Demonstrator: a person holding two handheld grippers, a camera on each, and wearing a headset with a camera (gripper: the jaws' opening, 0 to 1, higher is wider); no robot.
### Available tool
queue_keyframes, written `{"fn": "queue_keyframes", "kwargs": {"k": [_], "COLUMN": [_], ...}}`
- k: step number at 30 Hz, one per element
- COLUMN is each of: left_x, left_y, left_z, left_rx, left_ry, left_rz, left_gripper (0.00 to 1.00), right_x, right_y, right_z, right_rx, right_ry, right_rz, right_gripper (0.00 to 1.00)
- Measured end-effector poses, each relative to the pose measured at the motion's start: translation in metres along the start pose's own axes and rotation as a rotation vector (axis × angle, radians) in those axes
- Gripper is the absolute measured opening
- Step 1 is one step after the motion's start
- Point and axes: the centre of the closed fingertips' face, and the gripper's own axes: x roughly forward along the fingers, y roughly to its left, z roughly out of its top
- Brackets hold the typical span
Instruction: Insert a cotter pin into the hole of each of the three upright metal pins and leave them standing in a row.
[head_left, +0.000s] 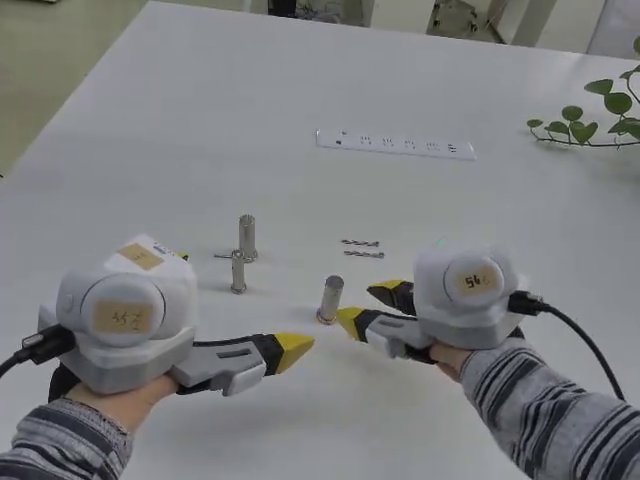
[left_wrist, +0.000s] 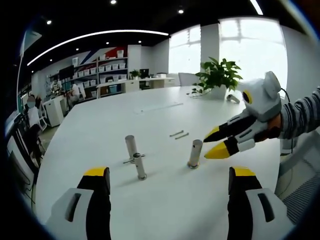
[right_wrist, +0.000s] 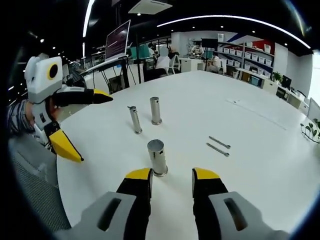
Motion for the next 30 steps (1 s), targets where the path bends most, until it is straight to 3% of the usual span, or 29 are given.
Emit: {"fn": "queue_keyframes", "kwargs": {"k": [7, 17, 30], "left_x": [0.000, -0.001, -0.001], "left_y": [0.000, 0.003, 0.003], "left_z": [-0.001, -0.002, -0.003], "left_rx": [-0.004, -0.023, 0.017], "left_ry": [0.004, 0.006, 0.021], "left_rz": [0.000, 0.004, 0.014], "left_gripper": [0.98, 0.97, 0.95], "right_x": [0.002, 0.014, 0.033], "right_y": [-0.024, -0.052, -0.065], "right_z": [0.002, 0.008, 0.004], "right_rx": [-0.029, -0.132, -0.209], "right_ry": [0.045, 0.136, 0.257], "right_rz": [0.021, 0.062, 0.126], "right_gripper": [0.27, 0.25, 0.23]}}
